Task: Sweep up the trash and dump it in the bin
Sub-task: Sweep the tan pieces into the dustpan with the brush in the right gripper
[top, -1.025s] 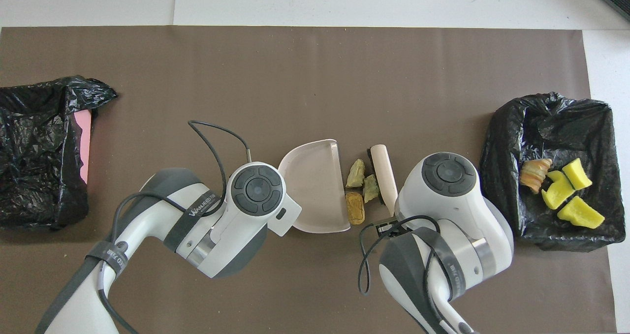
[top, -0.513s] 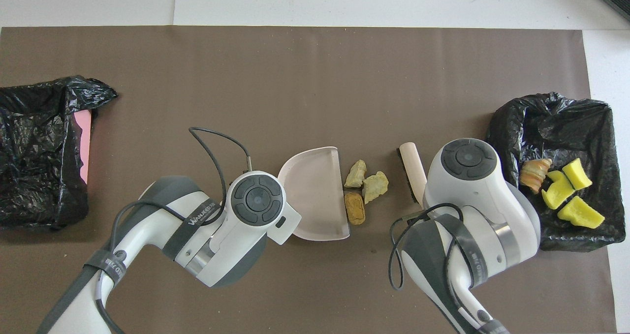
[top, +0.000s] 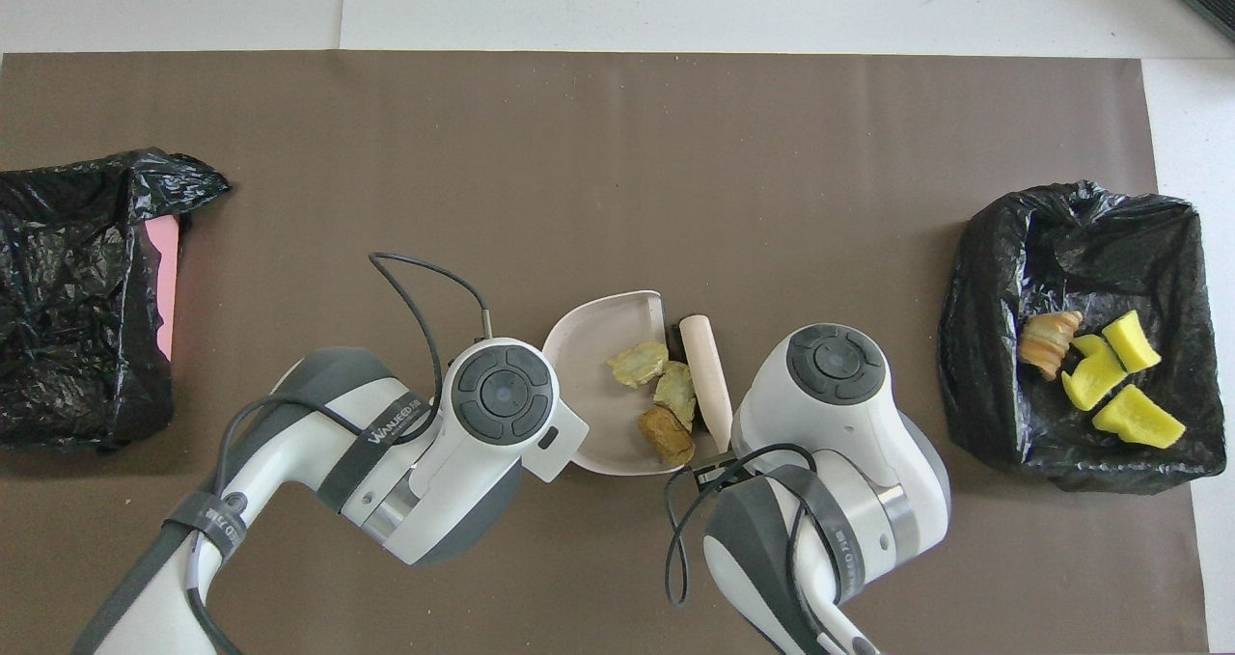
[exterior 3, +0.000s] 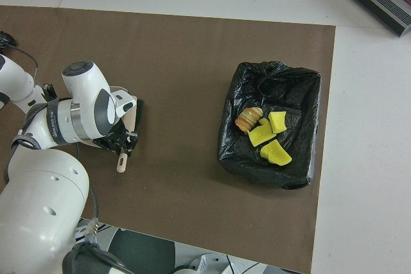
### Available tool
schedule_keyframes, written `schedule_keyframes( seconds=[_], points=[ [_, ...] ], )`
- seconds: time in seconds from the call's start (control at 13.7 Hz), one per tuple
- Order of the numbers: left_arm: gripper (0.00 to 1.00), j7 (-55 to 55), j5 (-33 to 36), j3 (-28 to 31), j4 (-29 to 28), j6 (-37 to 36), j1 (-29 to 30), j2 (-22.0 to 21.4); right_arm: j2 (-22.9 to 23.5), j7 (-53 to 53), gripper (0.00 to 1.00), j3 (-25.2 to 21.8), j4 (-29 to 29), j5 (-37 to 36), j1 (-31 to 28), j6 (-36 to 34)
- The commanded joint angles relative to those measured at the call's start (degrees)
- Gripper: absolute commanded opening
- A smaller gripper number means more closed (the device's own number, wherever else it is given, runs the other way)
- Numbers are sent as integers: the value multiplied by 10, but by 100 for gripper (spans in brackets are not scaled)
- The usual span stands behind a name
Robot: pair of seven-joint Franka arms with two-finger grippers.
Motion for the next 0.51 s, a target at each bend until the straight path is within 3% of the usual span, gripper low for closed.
schedule_keyframes(
  seconds=[0.0,0.15,0.44],
  points=[
    [0,-6,13,7,-27,8,-3,-21,24,-12,0,2,31,62,10,4],
    [0,1,13,6,-27,10,10,-20,27,-15,0,1,47,62,8,-7],
    [0,32,8,6,-24,9,41,-15,12,9,0,-10,106,5,-8,-111]
  ],
)
